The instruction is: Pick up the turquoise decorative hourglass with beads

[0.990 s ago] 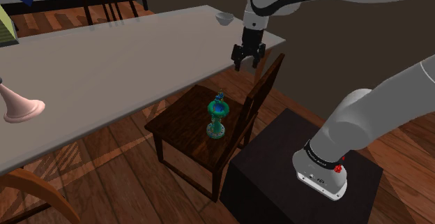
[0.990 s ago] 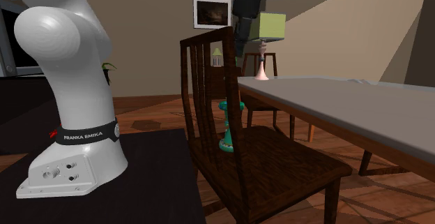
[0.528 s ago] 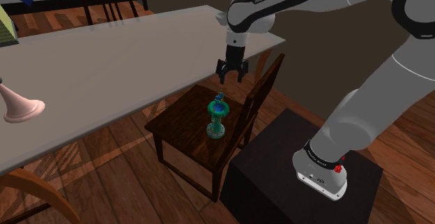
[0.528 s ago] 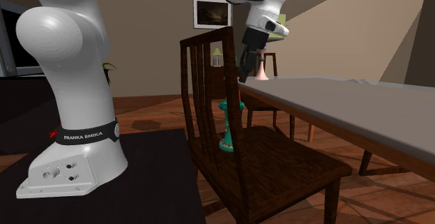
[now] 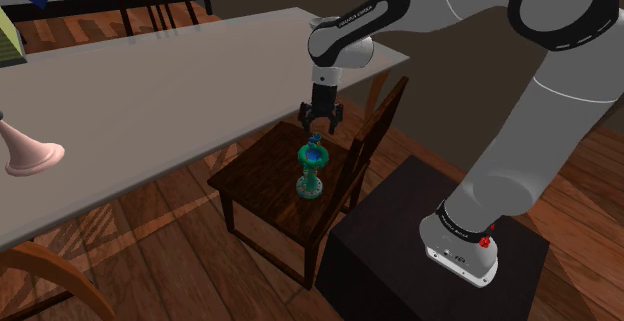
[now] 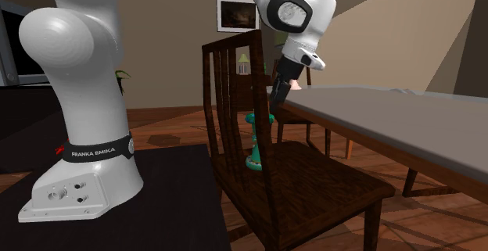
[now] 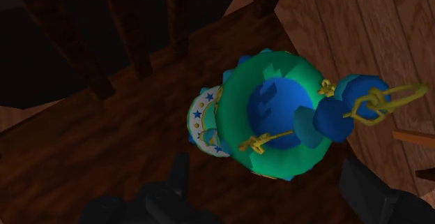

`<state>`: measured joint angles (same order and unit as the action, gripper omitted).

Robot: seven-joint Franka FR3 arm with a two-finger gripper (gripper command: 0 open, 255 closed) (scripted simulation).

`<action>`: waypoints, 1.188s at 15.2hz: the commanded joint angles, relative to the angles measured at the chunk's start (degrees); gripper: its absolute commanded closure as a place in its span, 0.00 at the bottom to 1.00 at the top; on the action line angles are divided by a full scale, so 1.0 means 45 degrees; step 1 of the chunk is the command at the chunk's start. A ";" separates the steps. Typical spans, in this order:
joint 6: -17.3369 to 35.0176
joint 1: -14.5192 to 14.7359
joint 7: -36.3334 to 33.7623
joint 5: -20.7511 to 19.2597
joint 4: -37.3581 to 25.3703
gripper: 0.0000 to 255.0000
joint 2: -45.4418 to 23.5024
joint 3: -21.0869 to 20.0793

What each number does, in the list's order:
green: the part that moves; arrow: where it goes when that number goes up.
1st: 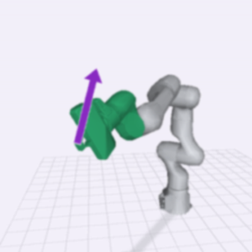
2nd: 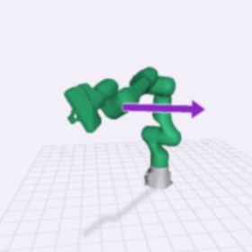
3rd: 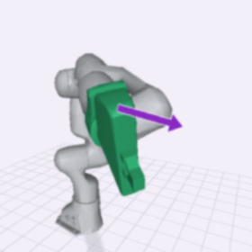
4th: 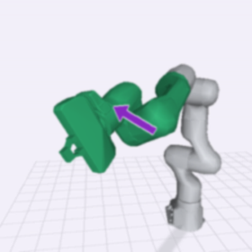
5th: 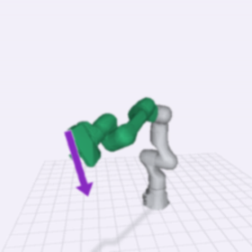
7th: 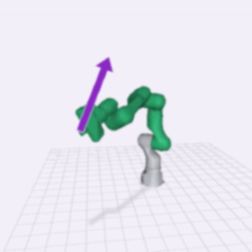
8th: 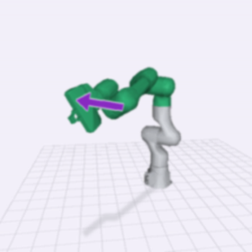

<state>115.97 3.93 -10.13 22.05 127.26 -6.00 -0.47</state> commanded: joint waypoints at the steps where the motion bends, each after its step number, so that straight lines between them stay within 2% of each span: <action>1: 0.0276 0.0015 0.0094 0.0072 0.0060 0.00 -0.0228 -0.0019; 5: 0.0657 0.0025 0.0245 0.0158 0.0164 0.00 -0.0528 -0.0038; 6: 0.0661 0.0022 0.0251 0.0158 0.0160 1.00 -0.0538 -0.0035; 15: 0.0657 0.0025 0.0245 0.0158 0.0163 1.00 -0.0528 -0.0037; 18: 0.0212 0.0014 0.0069 0.0058 0.0042 1.00 -0.0180 -0.0016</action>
<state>117.48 4.01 -9.62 22.43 127.72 -7.14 -0.57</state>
